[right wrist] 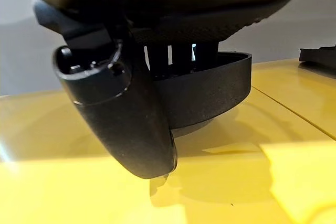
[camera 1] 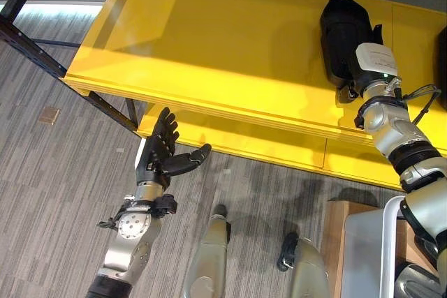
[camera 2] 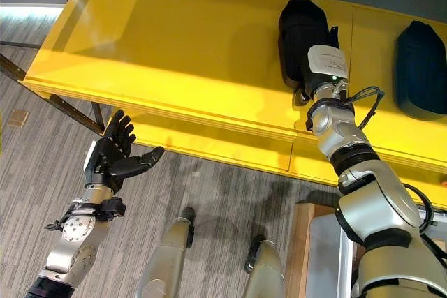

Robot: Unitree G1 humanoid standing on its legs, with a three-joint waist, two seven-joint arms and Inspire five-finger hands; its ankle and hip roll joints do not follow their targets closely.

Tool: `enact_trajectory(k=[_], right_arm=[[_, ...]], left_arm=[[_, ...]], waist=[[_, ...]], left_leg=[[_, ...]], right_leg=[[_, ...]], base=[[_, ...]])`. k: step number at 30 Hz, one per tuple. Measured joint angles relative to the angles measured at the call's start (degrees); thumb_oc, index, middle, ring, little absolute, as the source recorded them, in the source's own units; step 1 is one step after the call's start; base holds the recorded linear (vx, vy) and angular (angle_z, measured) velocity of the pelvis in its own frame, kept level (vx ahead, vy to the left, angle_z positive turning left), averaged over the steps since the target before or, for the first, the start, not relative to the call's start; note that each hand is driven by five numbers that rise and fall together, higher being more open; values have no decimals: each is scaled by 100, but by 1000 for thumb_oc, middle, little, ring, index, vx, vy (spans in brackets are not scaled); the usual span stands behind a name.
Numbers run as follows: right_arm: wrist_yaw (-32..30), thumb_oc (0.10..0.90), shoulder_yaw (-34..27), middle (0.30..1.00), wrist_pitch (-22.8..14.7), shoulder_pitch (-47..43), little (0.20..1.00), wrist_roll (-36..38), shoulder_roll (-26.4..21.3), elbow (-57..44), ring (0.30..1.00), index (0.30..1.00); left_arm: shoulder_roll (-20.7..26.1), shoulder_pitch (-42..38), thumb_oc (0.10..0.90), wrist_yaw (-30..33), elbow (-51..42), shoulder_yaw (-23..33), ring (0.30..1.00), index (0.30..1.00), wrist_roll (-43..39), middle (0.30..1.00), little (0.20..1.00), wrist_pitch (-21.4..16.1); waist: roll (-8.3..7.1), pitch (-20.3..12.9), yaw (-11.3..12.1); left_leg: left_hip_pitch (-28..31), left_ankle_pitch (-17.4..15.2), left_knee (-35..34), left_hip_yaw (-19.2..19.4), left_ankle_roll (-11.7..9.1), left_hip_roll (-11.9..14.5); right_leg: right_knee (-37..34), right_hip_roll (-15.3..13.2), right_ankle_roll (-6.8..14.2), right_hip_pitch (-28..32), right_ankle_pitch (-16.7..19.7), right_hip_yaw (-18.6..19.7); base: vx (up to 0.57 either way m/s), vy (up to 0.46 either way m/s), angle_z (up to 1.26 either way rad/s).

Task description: Move parts from the plastic box to the shelf.

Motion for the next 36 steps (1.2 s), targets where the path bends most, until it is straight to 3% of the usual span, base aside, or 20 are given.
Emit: enact_trajectory(k=[36], right_arm=[[-239,400,-13,300,187,-160,300,318,386,227,300,300]], left_arm=[[14,-6,900,125,0,-3,1000,1000,-6,1000,1000,-22]], waist=[[15,8,1]], left_leg=[[20,32,-18,-67,-20,15]], right_leg=[[85,8,-67,1,-41,-56]], base=[[0,0,0]])
